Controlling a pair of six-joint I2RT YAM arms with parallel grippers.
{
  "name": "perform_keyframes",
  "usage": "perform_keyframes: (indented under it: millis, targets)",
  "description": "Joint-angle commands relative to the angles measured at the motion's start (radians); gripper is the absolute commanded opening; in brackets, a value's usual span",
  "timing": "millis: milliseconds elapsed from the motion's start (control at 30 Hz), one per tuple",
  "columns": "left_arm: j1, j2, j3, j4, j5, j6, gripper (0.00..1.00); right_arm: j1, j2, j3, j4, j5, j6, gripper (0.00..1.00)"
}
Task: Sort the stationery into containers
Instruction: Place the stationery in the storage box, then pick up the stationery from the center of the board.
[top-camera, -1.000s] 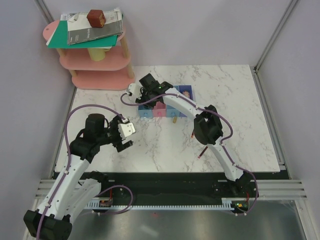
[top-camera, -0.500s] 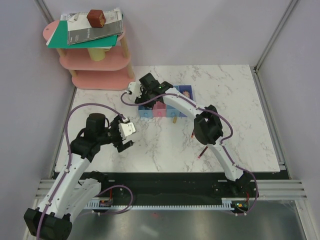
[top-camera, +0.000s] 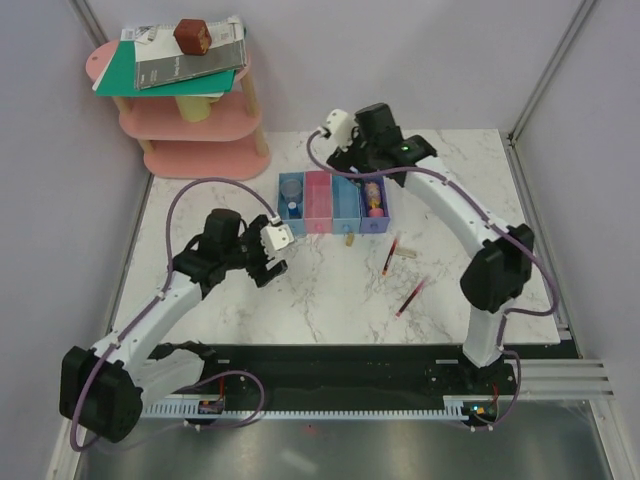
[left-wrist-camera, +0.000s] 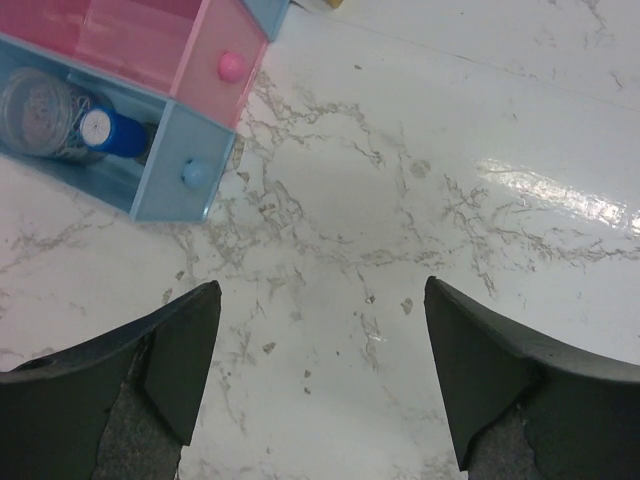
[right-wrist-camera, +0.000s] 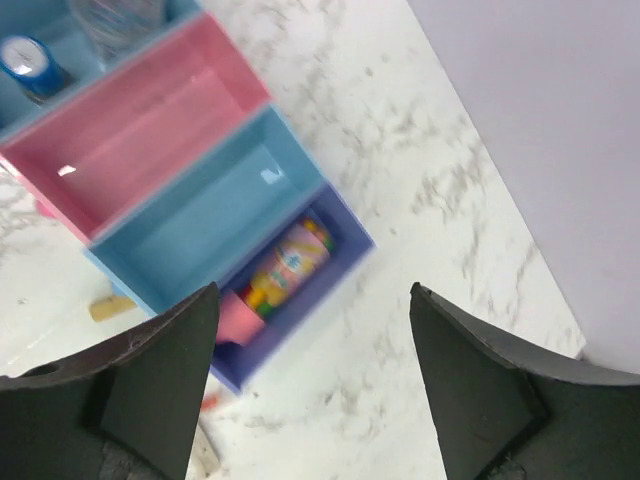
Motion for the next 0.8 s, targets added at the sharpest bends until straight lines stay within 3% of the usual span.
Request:
perform_keyframes:
  millis: [0, 100, 333, 567, 767]
  targets:
    - [-0.122, 0.093, 0.031, 0.182, -0.185, -0.042, 0.89, -0.087, -0.167, -0.228, -0.049, 0.0, 0.035, 0.85]
    - [-0.217, 0.245, 0.135, 0.156, -0.356, -0.079, 0.89, -0.131, -0.269, -0.39, -0.049, -0.01, 0.044, 0.85]
    - [-0.292, 0.49, 0.423, 0.107, -0.383, -0.209, 0.85, -0.173, -0.418, -0.633, -0.046, -0.032, 0.055, 0.85]
    - [-0.389, 0.633, 0.451, 0.179, -0.417, -0.277, 0.85, -0.194, -0.524, -0.803, -0.048, -0.047, 0.026, 0.85]
    - [-0.424, 0.728, 0.482, 0.225, -0.443, -0.286, 0.85, -0.194, -0.513, -0.888, -0.002, -0.078, -0.02, 0.84]
